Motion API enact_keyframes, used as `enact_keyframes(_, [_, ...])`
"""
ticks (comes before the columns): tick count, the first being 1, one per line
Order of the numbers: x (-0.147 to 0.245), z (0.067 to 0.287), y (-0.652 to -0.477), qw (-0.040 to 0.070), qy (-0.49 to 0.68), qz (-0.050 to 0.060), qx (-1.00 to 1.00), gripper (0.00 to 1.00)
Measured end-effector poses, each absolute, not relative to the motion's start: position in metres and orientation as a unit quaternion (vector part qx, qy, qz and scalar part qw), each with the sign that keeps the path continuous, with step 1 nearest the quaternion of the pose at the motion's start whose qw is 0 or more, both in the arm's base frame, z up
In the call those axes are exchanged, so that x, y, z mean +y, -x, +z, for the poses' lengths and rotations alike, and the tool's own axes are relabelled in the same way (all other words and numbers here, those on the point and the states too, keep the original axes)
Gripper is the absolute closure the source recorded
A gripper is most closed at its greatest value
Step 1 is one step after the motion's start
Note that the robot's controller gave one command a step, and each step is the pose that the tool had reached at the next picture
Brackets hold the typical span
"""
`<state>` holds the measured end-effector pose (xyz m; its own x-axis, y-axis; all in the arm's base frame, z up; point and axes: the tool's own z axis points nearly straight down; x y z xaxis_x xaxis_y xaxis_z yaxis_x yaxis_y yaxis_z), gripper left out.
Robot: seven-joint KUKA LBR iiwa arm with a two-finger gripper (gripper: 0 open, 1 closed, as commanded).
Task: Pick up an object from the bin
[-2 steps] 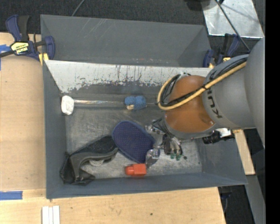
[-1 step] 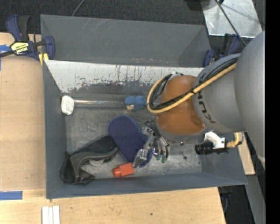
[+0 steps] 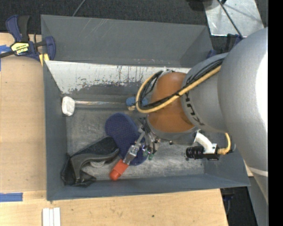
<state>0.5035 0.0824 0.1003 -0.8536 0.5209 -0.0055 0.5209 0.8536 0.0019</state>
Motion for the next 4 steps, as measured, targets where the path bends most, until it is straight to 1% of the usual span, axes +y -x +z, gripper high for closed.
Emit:
enact_keyframes(1, [0.075,0.073,-0.522,-0.001,-0.414,0.002,0.91,0.0])
enact_keyframes(2, [0.076,0.075,-0.523,0.001,-0.412,0.001,0.911,0.0])
enact_keyframes(3, [0.075,0.077,-0.525,0.003,-0.412,0.001,0.911,1.0])
enact_keyframes(4, [0.074,0.128,-0.527,0.002,-0.411,0.001,0.911,1.0])
